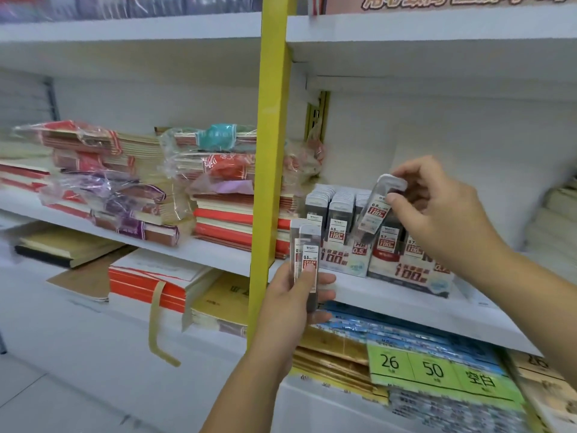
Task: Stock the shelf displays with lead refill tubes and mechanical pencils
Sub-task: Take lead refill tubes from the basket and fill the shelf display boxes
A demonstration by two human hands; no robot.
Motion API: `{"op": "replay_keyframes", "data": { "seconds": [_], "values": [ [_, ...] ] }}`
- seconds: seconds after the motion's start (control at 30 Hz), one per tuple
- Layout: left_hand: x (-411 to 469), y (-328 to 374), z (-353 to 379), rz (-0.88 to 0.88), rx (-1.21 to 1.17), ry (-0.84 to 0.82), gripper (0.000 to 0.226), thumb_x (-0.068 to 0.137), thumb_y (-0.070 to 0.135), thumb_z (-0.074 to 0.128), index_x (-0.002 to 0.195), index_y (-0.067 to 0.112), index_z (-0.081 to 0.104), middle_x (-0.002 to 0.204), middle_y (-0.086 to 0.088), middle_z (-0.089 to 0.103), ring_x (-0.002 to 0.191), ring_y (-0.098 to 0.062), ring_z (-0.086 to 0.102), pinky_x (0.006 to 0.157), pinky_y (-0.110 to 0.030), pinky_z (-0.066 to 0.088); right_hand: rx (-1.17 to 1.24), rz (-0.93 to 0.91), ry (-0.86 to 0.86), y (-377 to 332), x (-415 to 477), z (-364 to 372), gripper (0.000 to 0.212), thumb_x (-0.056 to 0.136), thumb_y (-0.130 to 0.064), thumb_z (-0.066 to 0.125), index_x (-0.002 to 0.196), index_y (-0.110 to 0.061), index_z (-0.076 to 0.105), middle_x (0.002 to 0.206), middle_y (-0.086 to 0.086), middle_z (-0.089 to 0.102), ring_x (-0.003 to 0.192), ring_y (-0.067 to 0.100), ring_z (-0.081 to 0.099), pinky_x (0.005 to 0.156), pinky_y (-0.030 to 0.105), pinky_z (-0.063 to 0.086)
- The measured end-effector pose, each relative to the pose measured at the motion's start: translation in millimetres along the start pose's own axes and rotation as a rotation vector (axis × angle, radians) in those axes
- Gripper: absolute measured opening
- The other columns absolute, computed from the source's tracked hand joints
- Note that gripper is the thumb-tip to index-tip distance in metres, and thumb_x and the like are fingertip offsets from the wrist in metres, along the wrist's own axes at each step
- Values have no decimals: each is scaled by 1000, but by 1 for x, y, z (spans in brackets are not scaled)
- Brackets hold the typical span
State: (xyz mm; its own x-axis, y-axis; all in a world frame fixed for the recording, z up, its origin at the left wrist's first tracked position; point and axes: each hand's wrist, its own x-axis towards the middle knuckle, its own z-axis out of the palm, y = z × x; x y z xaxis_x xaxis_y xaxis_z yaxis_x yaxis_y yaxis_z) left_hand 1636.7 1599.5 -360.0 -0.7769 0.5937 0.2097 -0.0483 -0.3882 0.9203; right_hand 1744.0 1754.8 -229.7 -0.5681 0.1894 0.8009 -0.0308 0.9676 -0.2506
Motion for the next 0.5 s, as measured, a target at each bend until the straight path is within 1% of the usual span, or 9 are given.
{"op": "replay_keyframes", "data": {
  "seconds": [0.07, 0.1, 0.17, 0.23, 0.3, 0.37, 0.43, 0.5],
  "values": [
    [3, 0, -2, 12, -8, 13, 14, 103, 34, 50, 110, 39, 62, 96, 5, 78, 82, -13, 75, 61, -25, 58, -3, -10, -54, 4, 8, 5, 24, 90, -19, 64, 103, -33, 50, 88, -20, 61, 85, -6, 59, 74, 19, 50],
    [4, 1, -4, 19, -8, 17, 14, 103, 34, 51, 110, 39, 62, 95, 5, 78, 80, -12, 75, 60, -25, 57, 24, -2, -51, 5, 11, 7, 25, 90, -17, 65, 102, -33, 50, 89, -19, 61, 86, -7, 58, 73, 14, 48],
    [5, 2, -5, 32, -5, 19, 15, 103, 34, 51, 112, 37, 62, 95, 6, 78, 78, -11, 74, 59, -24, 57, 99, 26, 18, 6, 19, 5, 26, 89, -14, 65, 101, -32, 51, 90, -17, 62, 86, -7, 58, 72, 7, 45],
    [5, 3, -7, 40, -2, 14, 15, 103, 35, 51, 112, 37, 62, 96, 5, 78, 78, -11, 74, 59, -23, 57, 123, 34, 88, 4, 25, 1, 26, 89, -14, 65, 100, -33, 50, 90, -18, 62, 84, -8, 58, 70, 3, 43],
    [4, 5, -8, 41, -4, 7, 15, 102, 35, 52, 112, 37, 63, 97, 5, 78, 80, -12, 74, 60, -24, 57, 42, 27, 58, 4, 29, 2, 25, 89, -16, 63, 100, -34, 49, 88, -19, 61, 81, -7, 59, 66, 8, 45],
    [4, 8, -7, 36, -17, -2, 15, 101, 35, 54, 113, 35, 64, 99, 4, 77, 84, -14, 75, 61, -25, 58, -77, 48, -54, 5, 30, 9, 21, 90, -21, 63, 100, -33, 49, 90, -19, 60, 81, -4, 57, 64, 16, 43],
    [3, 9, -6, 28, -32, -12, 17, 100, 34, 56, 114, 34, 65, 100, 3, 77, 88, -17, 76, 62, -26, 58, -153, 92, -167, 9, 30, 18, 17, 89, -28, 63, 101, -32, 52, 95, -14, 57, 87, 3, 56, 68, 21, 42],
    [3, 10, -4, 28, -42, -27, 17, 98, 35, 59, 113, 33, 66, 99, 1, 77, 89, -19, 76, 62, -26, 59, -238, 113, -241, 11, 30, 24, 16, 88, -34, 62, 103, -32, 55, 98, -11, 51, 95, 11, 52, 78, 29, 42]
  ]
}}
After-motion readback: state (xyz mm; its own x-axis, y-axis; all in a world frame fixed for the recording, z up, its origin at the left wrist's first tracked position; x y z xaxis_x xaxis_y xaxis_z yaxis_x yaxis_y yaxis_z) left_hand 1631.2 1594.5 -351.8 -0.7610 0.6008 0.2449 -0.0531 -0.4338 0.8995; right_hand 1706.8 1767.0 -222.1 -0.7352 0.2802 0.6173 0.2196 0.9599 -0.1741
